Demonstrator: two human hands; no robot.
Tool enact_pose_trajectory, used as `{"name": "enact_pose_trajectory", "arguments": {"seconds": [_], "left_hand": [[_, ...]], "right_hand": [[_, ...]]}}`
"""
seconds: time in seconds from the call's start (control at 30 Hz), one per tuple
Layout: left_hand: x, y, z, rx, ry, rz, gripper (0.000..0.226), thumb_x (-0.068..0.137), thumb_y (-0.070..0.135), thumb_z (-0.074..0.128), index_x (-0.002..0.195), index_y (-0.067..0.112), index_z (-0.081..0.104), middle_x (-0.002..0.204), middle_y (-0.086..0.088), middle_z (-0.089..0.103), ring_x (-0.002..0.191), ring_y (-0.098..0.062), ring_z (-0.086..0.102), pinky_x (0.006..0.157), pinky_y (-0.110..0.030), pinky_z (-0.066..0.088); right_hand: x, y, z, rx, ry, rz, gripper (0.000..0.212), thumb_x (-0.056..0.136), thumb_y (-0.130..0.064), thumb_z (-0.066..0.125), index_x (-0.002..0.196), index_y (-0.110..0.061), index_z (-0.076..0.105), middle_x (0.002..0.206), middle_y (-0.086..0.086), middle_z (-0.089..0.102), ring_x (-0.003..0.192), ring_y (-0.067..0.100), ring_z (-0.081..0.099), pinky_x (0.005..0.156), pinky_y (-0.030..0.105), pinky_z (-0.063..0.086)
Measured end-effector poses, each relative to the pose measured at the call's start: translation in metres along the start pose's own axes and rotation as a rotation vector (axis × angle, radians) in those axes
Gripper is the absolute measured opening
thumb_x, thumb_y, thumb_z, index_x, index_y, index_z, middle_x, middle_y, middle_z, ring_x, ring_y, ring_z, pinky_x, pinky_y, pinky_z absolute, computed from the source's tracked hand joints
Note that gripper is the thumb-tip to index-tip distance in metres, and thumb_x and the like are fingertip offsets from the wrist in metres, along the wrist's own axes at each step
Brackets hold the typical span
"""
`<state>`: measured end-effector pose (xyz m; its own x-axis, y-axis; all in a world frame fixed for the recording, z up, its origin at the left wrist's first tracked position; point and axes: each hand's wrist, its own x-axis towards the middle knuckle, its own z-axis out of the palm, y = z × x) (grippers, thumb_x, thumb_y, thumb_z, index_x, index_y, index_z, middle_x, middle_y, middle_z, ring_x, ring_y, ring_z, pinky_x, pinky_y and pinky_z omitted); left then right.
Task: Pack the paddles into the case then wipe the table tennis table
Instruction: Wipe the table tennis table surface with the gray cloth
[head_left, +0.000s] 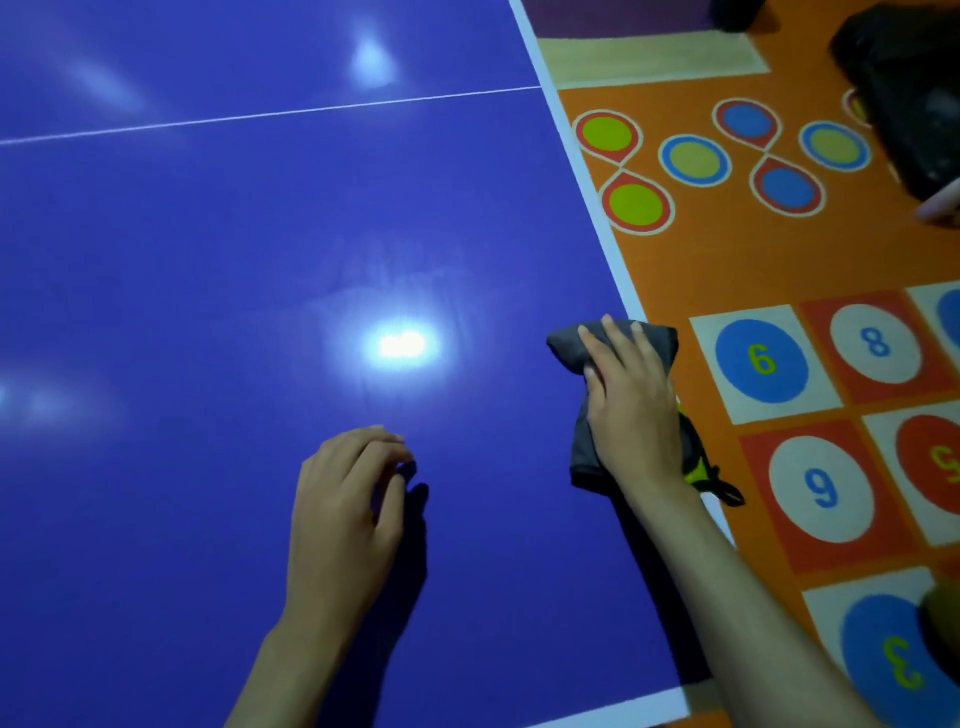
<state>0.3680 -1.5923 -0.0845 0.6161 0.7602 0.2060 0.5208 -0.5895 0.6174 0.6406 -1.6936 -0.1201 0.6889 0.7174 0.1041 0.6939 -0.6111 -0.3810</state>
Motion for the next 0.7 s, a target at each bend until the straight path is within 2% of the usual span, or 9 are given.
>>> {"name": "enact_pose_trajectory", "arguments": {"seconds": [0.13, 0.23, 0.43, 0.6, 0.63, 0.7], "left_hand": [[-0.009, -0.023, -0.023, -0.078, 0.073, -0.121, 0.025, 0.092, 0.015, 0.051, 0.112, 0.02, 0.066, 0.113, 0.027, 0.053, 0.107, -0.004, 0.051, 0.092, -0.03, 0.037], [-0.012, -0.047, -0.049, -0.088, 0.109, -0.156, 0.03, 0.093, 0.021, 0.047, 0.118, 0.021, 0.064, 0.11, 0.031, 0.047, 0.104, 0.001, 0.046, 0.091, -0.027, 0.036], [-0.019, -0.118, -0.107, -0.065, 0.131, -0.201, 0.027, 0.093, 0.018, 0.047, 0.113, 0.022, 0.064, 0.109, 0.021, 0.057, 0.106, -0.008, 0.052, 0.091, -0.024, 0.032], [-0.027, -0.18, -0.165, -0.087, 0.158, -0.296, 0.026, 0.096, 0.02, 0.047, 0.115, 0.026, 0.064, 0.108, 0.041, 0.052, 0.105, -0.005, 0.053, 0.091, -0.032, 0.04], [-0.029, -0.194, -0.178, -0.083, 0.157, -0.305, 0.025, 0.097, 0.021, 0.047, 0.114, 0.026, 0.064, 0.11, 0.041, 0.052, 0.105, -0.007, 0.055, 0.09, -0.033, 0.042], [-0.033, -0.225, -0.203, -0.035, 0.127, -0.303, 0.024, 0.096, 0.02, 0.047, 0.111, 0.025, 0.064, 0.106, 0.031, 0.057, 0.104, -0.011, 0.057, 0.087, -0.034, 0.043]], "right_hand": [[0.002, -0.037, 0.014, -0.017, -0.018, 0.005, 0.046, 0.108, -0.024, 0.046, 0.154, -0.024, 0.047, 0.167, -0.002, 0.034, 0.157, 0.025, 0.021, 0.115, 0.065, 0.037], [-0.002, -0.077, 0.028, -0.027, -0.032, -0.009, 0.048, 0.107, -0.024, 0.047, 0.155, -0.023, 0.045, 0.167, -0.002, 0.032, 0.157, 0.025, 0.021, 0.114, 0.065, 0.038], [-0.016, -0.178, 0.071, -0.042, -0.057, -0.066, 0.056, 0.1, -0.012, 0.052, 0.156, -0.018, 0.045, 0.167, 0.002, 0.032, 0.157, 0.028, 0.021, 0.114, 0.063, 0.038], [-0.036, -0.277, 0.111, -0.084, -0.069, -0.13, 0.057, 0.099, -0.015, 0.053, 0.156, -0.018, 0.044, 0.167, 0.002, 0.033, 0.156, 0.029, 0.023, 0.113, 0.061, 0.038], [-0.041, -0.298, 0.119, -0.091, -0.064, -0.14, 0.057, 0.099, -0.015, 0.053, 0.155, -0.018, 0.044, 0.167, 0.003, 0.034, 0.156, 0.029, 0.024, 0.112, 0.061, 0.039], [-0.05, -0.342, 0.135, -0.097, -0.067, -0.15, 0.059, 0.097, -0.014, 0.054, 0.155, -0.018, 0.044, 0.166, 0.003, 0.034, 0.156, 0.03, 0.025, 0.112, 0.061, 0.04]]}}
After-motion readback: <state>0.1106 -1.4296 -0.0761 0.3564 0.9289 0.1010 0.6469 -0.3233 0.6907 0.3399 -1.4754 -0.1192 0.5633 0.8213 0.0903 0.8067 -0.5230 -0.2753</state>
